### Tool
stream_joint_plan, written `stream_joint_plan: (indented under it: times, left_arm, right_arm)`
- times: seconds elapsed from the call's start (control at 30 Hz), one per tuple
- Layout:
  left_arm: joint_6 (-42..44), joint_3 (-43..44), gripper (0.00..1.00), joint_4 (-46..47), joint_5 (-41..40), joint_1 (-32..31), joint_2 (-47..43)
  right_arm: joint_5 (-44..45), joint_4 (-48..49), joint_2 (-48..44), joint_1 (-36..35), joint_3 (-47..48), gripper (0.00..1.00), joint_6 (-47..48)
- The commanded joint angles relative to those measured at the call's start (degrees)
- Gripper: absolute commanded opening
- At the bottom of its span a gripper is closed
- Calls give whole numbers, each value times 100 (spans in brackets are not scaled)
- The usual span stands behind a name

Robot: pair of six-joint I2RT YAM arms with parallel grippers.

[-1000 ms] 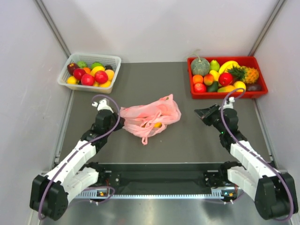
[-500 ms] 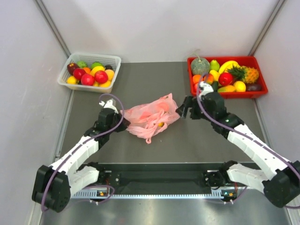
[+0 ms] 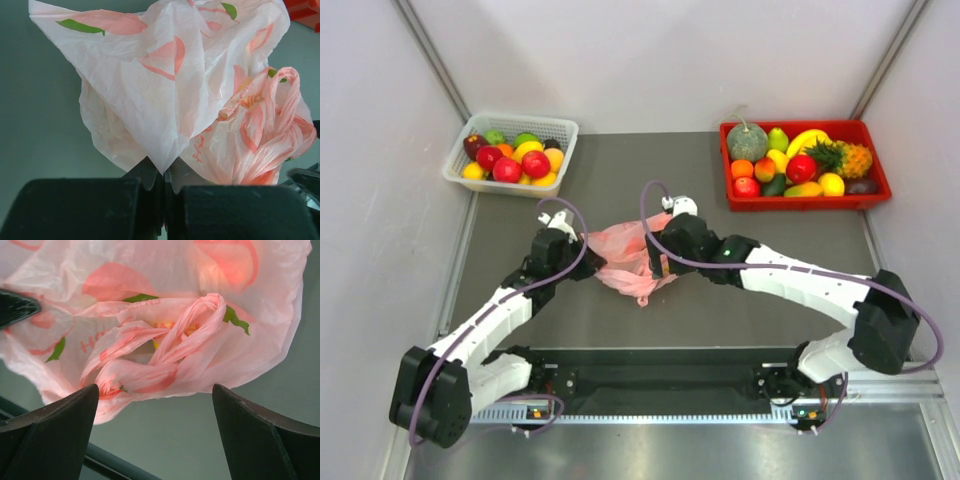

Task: Untie the knot of the plastic bag and take out the fruit

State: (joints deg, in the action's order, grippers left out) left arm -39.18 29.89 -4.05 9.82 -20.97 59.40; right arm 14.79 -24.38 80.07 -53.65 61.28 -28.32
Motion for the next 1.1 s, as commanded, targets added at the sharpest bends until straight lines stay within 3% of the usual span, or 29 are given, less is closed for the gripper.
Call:
stream_joint_plan:
  times: [0.0,0.1,0.2,0.23,0.27,0.3,0.37,0.73,0.87,0.93,0.97,1.0,1.07]
  left_arm:
    - [-90,0,0,362,169,-39,-95]
    - [-134,-106,0,353,195,-56,-130]
    - [-151,-238,0,581,195,-65,-156]
    - [-151,-264,0,590,195,-65,-165]
    - [-160,-317,0,599,178,-65,-174]
    - [-160,-334,0,608,178,-56,-209]
    - [-125,-378,0,581,134,-65,-235]
    - [402,-159,0,265,-639,14,-157]
    - [464,235,0,309,-473,128,37]
    - [516,455,19,239,-228,128,72]
    - [560,526,33,204,-114,128,46]
    - [595,614,56,142,1,120,-6]
    - [709,886,75,-121,230,102,-147]
  right_arm:
    - [901,-295,201,-146,446,95,-682]
    - [1515,-497,307,-129,464,91,-1086]
    - [1755,-506,272,29,333,72,-1368]
    - [1747,-463,255,169,280,50,-1387]
    - [1730,-393,185,231,167,37,-1405]
    - [1729,-357,149,284,104,14,-1474]
    - [1738,-322,-17,486,-88,0,-1527]
    - [1581,-260,-1765,2321,-1416,0,-1642]
    - [687,108,-2022,2666,-1732,0,-1223]
    - [308,328,-1987,2658,-1759,0,-1010]
    - [-121,451,-1969,2658,-1777,0,-713]
    - [-351,530,-1934,2658,-1803,0,-580]
    - [-799,662,-1847,2658,-1812,0,-247]
